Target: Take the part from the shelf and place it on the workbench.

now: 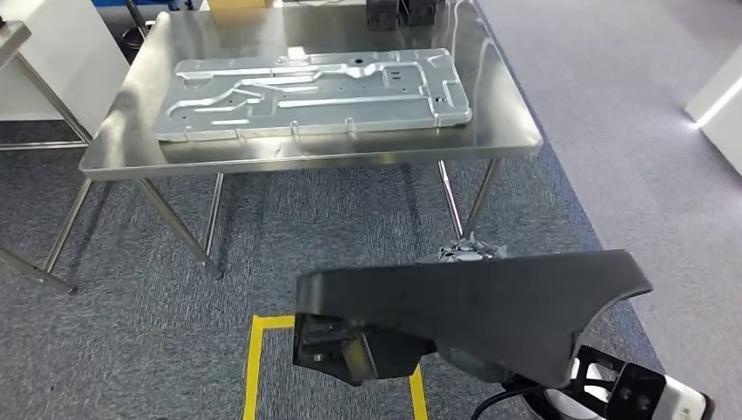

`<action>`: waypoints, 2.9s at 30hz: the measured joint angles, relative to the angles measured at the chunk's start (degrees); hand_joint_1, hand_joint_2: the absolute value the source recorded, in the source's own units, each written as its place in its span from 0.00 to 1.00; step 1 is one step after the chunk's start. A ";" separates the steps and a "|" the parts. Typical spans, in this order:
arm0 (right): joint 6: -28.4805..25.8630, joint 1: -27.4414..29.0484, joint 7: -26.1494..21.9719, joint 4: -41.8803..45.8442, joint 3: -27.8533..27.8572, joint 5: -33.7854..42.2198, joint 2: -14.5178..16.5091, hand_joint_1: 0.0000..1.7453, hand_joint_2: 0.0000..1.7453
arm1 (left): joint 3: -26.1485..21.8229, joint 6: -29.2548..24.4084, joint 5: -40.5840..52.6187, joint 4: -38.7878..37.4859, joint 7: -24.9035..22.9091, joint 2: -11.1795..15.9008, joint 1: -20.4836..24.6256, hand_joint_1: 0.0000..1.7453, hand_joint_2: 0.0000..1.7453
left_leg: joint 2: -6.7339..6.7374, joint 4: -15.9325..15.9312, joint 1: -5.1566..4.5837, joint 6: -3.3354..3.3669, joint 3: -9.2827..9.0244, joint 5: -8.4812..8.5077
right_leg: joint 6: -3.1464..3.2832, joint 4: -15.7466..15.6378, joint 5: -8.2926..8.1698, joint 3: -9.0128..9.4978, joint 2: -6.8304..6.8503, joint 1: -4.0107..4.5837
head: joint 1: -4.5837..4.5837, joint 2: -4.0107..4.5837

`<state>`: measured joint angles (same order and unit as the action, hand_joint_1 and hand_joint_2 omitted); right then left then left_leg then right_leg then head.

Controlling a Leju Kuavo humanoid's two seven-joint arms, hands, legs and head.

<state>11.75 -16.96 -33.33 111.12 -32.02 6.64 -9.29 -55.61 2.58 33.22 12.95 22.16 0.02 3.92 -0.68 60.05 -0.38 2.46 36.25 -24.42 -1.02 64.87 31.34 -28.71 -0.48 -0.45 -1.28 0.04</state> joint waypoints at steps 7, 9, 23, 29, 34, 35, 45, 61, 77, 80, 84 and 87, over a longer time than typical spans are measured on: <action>0.01 -0.04 -0.03 -0.56 0.39 0.07 -0.04 0.98 1.00 | -0.08 0.00 0.01 -0.01 0.02 -0.01 0.04 0.00 0.00 | -0.48 -0.53 0.04 0.40 -5.21 -4.18 | -0.69 6.63 3.99 -11.87 0.15 -0.22 | -0.02 0.00; -0.02 -0.05 0.02 -0.60 0.39 0.08 -0.04 0.98 1.00 | -0.09 0.00 0.04 -0.02 0.01 -0.19 0.05 0.00 0.00 | -0.69 -0.58 0.02 0.08 -6.93 -5.71 | -0.04 -0.18 -3.44 -11.49 0.12 0.19 | -0.02 0.00; -0.11 -0.18 0.30 -0.55 0.30 0.13 0.27 0.98 1.00 | -0.15 -0.01 0.35 -0.03 0.04 -0.40 -0.10 0.00 0.00 | 0.18 7.78 1.76 -3.55 2.92 -9.23 | 2.13 -7.46 -2.48 -0.45 0.15 0.16 | 0.35 0.00; -0.21 -1.04 2.04 -0.09 0.32 0.33 0.63 0.98 1.00 | -0.26 -0.02 0.39 -0.05 0.00 -0.37 -0.04 0.00 0.00 | 0.78 0.30 1.22 -2.19 1.55 1.28 | -0.13 -5.36 0.55 1.97 -0.02 -0.28 | 0.39 0.00; -0.51 -2.42 3.42 0.70 0.42 0.63 1.14 0.98 1.00 | -0.32 -0.02 0.51 -0.01 -0.05 -0.07 0.64 0.00 0.00 | 0.50 -0.49 0.95 -0.66 -1.39 -0.83 | -0.61 8.99 2.79 -8.35 0.20 -0.50 | 0.36 0.00; -0.73 -2.53 3.43 0.90 0.45 0.62 1.17 0.98 1.00 | -0.33 -0.02 0.54 -0.01 -0.06 -0.04 0.67 0.00 0.00 | 0.39 -0.53 0.85 -0.58 -2.17 -1.45 | -0.53 10.36 4.66 -10.35 0.20 -0.42 | 0.36 0.00; -6.45 0.52 -6.16 8.27 1.27 -6.34 -0.13 0.98 1.00 | -0.94 0.36 -0.01 -0.08 0.95 -0.55 0.27 0.00 0.00 | -0.41 -0.64 0.43 -2.11 -8.00 -4.77 | 2.75 -7.58 -10.37 -9.27 0.11 1.64 | 0.25 -0.01; 2.75 -18.64 0.13 4.24 13.16 -5.30 1.37 0.98 1.00 | -2.42 1.85 0.84 -0.08 2.73 -0.48 0.34 0.00 0.00 | 0.38 -1.39 1.44 -2.14 -1.04 0.29 | 0.27 -5.40 -4.63 -5.33 0.01 0.13 | 0.35 0.00; -14.41 -28.73 10.60 -28.84 16.78 -41.58 1.82 0.98 1.00 | -4.34 2.77 1.53 -0.08 4.24 -0.20 0.60 0.00 0.00 | 0.17 0.19 1.05 -3.21 -1.28 -2.17 | 1.69 -7.44 -7.43 -6.32 0.32 0.11 | 0.38 0.00; -17.45 -32.70 14.13 -40.61 13.52 -52.61 2.27 0.98 1.00 | -4.40 3.22 2.27 -0.08 4.54 -0.09 0.62 0.00 0.00 | 0.24 10.22 1.14 -3.66 3.80 -6.73 | 2.26 -7.67 -7.39 -6.08 0.45 0.12 | 0.48 0.00; -20.40 -36.89 18.33 -55.52 7.38 -66.01 4.21 0.98 1.00 | -4.40 3.20 3.21 -0.08 4.17 -0.03 0.92 0.00 0.00 | 0.30 10.47 1.29 -4.04 5.12 -3.86 | 2.23 -7.19 -6.83 -5.97 0.36 0.17 | 0.49 0.01; -21.93 -39.94 20.28 -65.34 2.80 -73.49 6.83 0.98 1.00 | -4.41 3.11 3.76 -0.08 3.75 0.00 1.36 0.00 0.00 | 0.36 0.50 1.27 -3.69 0.82 0.49 | 1.54 -6.04 -5.94 -6.30 0.23 0.30 | 0.53 0.00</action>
<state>-10.18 -56.90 -13.05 45.78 -29.22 -66.85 -2.45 -60.02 5.69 36.98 12.87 25.92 0.02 5.28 -0.33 60.55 0.89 -1.23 37.07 -23.93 0.51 58.84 25.41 -35.01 -0.25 -0.15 -0.75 0.04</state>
